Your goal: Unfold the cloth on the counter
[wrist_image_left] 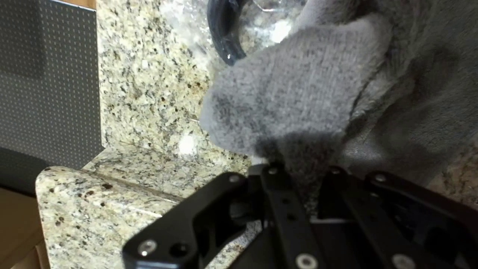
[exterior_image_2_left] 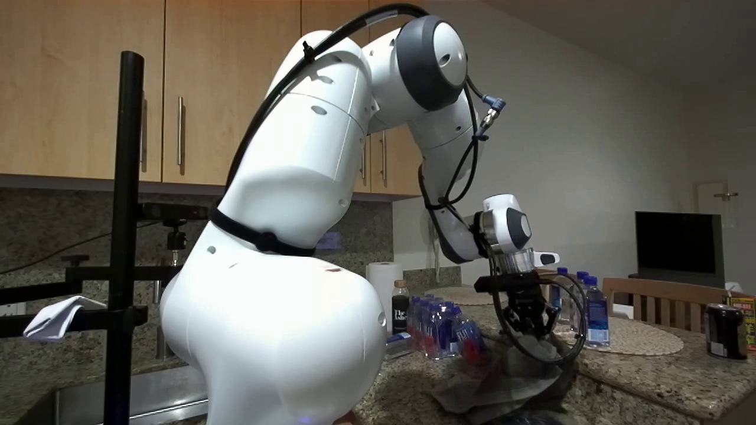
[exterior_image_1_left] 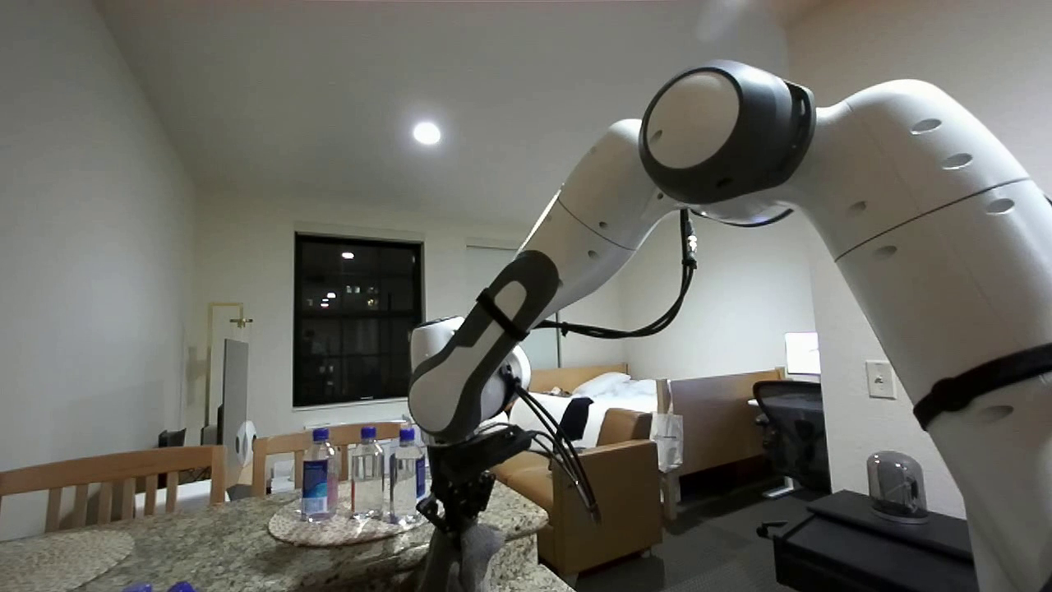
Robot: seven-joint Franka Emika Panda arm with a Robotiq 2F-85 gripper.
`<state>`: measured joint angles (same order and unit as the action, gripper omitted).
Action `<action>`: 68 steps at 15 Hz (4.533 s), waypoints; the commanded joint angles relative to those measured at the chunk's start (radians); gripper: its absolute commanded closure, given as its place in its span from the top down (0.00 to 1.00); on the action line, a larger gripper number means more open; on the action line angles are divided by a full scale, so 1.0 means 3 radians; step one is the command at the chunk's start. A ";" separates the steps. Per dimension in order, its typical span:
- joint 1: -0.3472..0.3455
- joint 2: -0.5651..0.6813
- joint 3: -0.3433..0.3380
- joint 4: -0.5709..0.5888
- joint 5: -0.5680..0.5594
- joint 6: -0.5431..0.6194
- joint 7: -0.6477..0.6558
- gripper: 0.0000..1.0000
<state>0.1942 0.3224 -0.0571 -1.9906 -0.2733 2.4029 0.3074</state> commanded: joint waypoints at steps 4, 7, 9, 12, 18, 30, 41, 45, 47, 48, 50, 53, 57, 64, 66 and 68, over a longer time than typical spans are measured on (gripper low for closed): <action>-0.0028 -0.0264 0.0005 -0.0212 -0.0079 -0.0049 0.0177 0.10; -0.0052 -0.0340 -0.0019 -0.0287 -0.0092 -0.0077 0.0225 0.10; -0.0072 -0.0376 -0.0039 -0.0333 -0.0099 -0.0099 0.0278 0.10; -0.0106 -0.0406 -0.0066 -0.0372 -0.0102 -0.0130 0.0372 0.10; -0.0194 -0.0431 -0.0094 -0.0421 -0.0063 -0.0202 0.0439 0.11; -0.0414 -0.0468 -0.0138 -0.0463 -0.0040 -0.0632 0.0332 0.10; -0.0600 -0.0446 -0.0182 -0.0636 -0.0030 -0.0522 0.0140 0.10; -0.0666 -0.0441 -0.0194 -0.0707 -0.0033 -0.0224 -0.0037 0.10; -0.0690 -0.0413 -0.0203 -0.0750 -0.0034 -0.0133 -0.0167 0.10; -0.0701 -0.0402 -0.0208 -0.0769 -0.0036 -0.0101 -0.0222 0.10; -0.0712 -0.0363 -0.0230 -0.0787 -0.0073 -0.0158 -0.0291 0.10; -0.0747 -0.0314 -0.0253 -0.0816 -0.0053 -0.0140 -0.0419 0.10; -0.0818 -0.0261 -0.0241 -0.0832 0.0014 -0.0113 -0.0695 0.10; -0.0860 -0.0108 -0.0217 -0.0892 -0.0005 -0.0028 -0.1084 0.10; -0.0858 -0.0042 -0.0203 -0.0930 0.0001 0.0055 -0.1158 0.10; -0.0846 0.0038 -0.0191 -0.0944 -0.0003 0.0152 -0.1183 0.10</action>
<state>-0.0429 0.3182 -0.1298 -2.2477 -0.2752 2.3932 0.0025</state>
